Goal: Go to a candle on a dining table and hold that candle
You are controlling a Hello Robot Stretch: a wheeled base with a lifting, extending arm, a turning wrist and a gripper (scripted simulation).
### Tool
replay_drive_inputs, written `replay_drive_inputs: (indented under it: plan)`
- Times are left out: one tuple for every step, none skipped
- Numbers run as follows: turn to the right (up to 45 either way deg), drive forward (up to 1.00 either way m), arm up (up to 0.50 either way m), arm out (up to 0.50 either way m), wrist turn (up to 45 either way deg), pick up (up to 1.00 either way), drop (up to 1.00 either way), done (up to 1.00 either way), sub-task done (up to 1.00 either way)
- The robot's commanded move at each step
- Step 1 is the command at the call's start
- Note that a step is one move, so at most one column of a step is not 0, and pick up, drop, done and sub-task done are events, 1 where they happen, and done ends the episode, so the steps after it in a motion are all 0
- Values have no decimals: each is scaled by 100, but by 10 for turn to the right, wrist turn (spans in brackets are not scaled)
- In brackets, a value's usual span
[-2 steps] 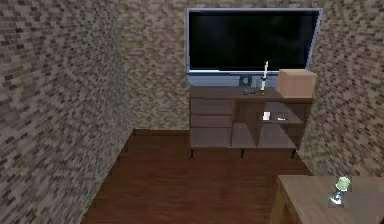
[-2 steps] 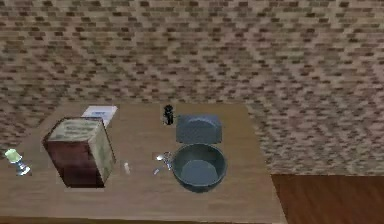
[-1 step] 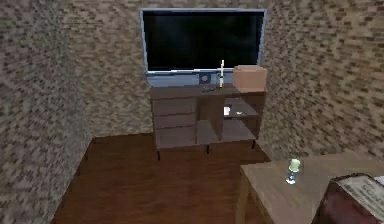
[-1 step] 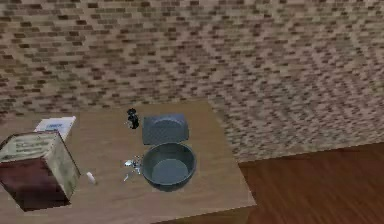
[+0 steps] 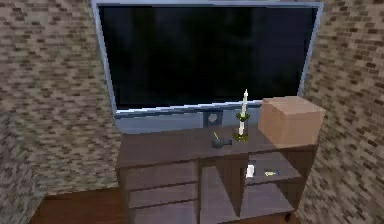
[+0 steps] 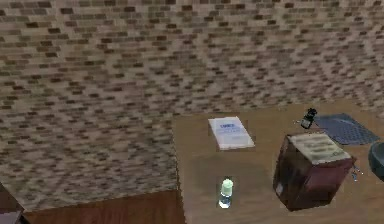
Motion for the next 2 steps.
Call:
replay_drive_inputs:
  plan:
    - [390, 0, 0, 0, 0, 0, 0, 0, 0]
    - [0, 20, 0, 0, 0, 0, 0, 0, 0]
